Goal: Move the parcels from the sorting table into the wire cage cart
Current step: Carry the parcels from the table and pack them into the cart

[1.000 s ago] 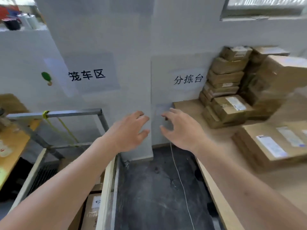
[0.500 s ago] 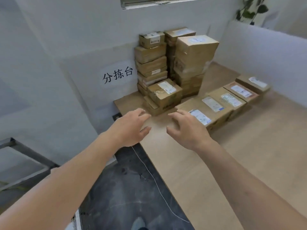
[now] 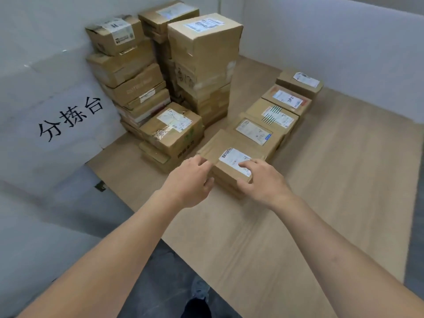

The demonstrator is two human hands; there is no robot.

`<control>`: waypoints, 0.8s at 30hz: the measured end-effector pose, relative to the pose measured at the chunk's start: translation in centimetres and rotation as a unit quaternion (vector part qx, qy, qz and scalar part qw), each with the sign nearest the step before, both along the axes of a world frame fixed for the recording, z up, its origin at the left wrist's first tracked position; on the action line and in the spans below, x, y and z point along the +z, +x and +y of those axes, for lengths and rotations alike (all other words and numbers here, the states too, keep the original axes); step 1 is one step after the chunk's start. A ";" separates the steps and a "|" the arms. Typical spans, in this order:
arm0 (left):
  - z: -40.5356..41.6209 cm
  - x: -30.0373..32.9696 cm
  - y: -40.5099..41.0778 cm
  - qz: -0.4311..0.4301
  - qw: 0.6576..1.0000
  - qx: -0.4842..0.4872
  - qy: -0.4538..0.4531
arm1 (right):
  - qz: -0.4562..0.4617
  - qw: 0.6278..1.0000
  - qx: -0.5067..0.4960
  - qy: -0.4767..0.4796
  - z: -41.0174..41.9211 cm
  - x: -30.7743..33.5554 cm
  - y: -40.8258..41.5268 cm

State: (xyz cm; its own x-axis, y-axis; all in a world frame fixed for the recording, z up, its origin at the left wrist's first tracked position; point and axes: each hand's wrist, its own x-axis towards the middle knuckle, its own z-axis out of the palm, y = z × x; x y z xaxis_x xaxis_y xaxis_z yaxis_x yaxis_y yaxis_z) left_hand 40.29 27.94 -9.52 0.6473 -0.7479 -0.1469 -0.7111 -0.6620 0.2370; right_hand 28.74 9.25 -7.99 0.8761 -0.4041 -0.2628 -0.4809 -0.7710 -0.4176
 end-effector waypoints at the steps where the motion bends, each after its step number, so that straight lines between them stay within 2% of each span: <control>1: -0.9 -0.8 1.0 0.008 1.000 -0.007 0.005 | 0.011 1.000 -0.011 0.002 -0.7 -0.6 0.8; 7: -5.3 -5.7 5.0 0.054 0.996 -0.049 0.051 | 0.049 0.996 -0.075 0.018 -4.3 -5.3 5.1; 13: -7.8 -10.2 6.2 0.061 0.993 -0.073 0.064 | 0.101 0.988 -0.114 0.007 -6.6 -10.0 7.4; 18: -7.8 -12.4 5.8 0.068 0.993 -0.075 0.058 | 0.092 0.986 -0.136 0.016 -8.5 -12.8 8.4; 21: -7.1 -12.7 5.9 0.069 0.994 -0.072 0.045 | 0.099 0.985 -0.141 -0.013 -8.5 -13.3 8.6; 24: -6.3 -12.6 6.1 0.073 0.997 -0.028 0.021 | 0.099 0.985 -0.125 -0.072 -6.7 -13.0 7.9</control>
